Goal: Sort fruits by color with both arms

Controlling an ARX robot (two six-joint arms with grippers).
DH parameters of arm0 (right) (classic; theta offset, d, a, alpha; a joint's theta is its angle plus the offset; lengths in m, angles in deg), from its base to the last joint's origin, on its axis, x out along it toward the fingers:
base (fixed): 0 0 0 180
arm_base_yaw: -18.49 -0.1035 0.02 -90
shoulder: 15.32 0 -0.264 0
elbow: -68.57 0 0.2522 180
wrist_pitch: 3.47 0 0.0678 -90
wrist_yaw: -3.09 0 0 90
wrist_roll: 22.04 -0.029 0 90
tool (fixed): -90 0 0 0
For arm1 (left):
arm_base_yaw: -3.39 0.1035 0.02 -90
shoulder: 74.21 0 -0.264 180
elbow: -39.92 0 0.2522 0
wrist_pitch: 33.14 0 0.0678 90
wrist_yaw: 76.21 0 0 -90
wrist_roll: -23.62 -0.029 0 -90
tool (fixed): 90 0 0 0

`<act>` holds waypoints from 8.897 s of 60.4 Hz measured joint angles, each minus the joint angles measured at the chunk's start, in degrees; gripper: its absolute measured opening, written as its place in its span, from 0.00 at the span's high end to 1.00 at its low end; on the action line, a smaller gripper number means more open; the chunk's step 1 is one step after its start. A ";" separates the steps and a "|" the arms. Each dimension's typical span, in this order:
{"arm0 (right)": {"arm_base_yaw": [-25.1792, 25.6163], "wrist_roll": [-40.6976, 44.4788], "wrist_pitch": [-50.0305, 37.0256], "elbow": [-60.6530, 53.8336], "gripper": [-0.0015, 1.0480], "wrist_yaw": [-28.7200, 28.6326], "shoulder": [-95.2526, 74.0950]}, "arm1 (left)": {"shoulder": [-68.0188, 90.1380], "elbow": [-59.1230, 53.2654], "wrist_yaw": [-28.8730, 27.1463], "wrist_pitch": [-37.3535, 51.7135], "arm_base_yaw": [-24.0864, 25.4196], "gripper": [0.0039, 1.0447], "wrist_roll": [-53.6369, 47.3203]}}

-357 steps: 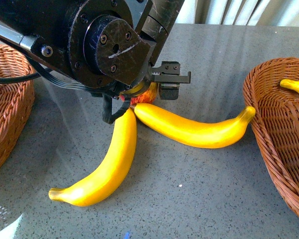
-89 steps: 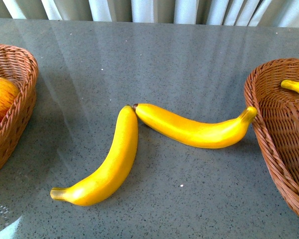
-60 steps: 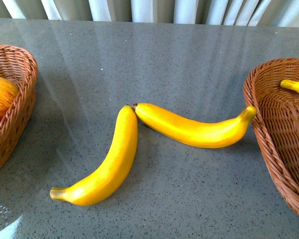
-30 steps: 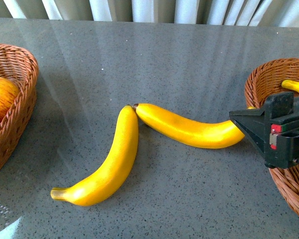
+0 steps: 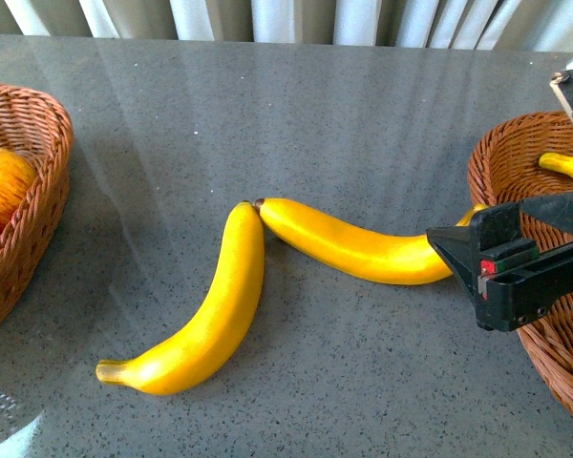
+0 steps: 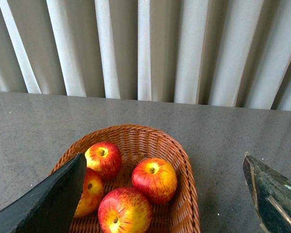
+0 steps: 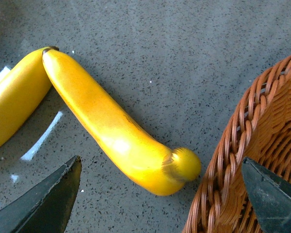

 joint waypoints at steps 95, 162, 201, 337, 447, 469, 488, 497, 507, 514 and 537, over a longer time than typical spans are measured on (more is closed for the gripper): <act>-2.93 5.07 -7.41 1.64 0.58 2.43 -8.35 | 0.00 0.00 0.00 0.02 0.00 0.09 0.00; -5.62 3.87 -1.66 0.44 0.94 7.67 10.12 | 0.00 0.00 -0.02 0.02 0.00 0.09 0.00; 7.23 -1.25 12.98 -8.98 0.94 21.24 27.93 | 0.00 0.00 0.00 0.02 0.00 0.09 0.00; -24.28 -39.54 39.21 49.31 0.09 13.11 -33.70 | 0.00 0.00 -0.02 0.00 0.00 0.09 0.00; 13.31 -20.92 23.06 13.81 0.67 2.40 4.44 | 0.00 0.00 -0.02 0.00 0.00 0.09 0.00; 20.70 -14.29 22.93 13.81 0.61 -0.07 1.38 | 0.00 0.00 -0.02 0.02 0.00 0.09 0.00; 19.52 -13.05 18.75 12.90 0.12 1.84 2.49 | 0.00 0.00 -0.02 0.00 0.00 0.09 0.00; 19.06 -13.90 13.18 11.41 0.09 -0.04 5.49 | 0.00 0.00 -0.02 0.00 0.00 0.09 0.00; 18.60 -14.80 10.01 10.75 0.09 -0.83 8.26 | 0.00 0.00 0.00 0.02 0.00 0.09 0.00; 18.60 -14.86 10.01 10.43 0.09 -0.79 8.20 | 0.00 0.00 0.00 0.02 0.00 0.09 0.00; 18.93 -4.98 -31.54 -7.91 0.60 6.01 10.58 | 0.00 0.00 0.00 0.02 0.00 0.09 0.00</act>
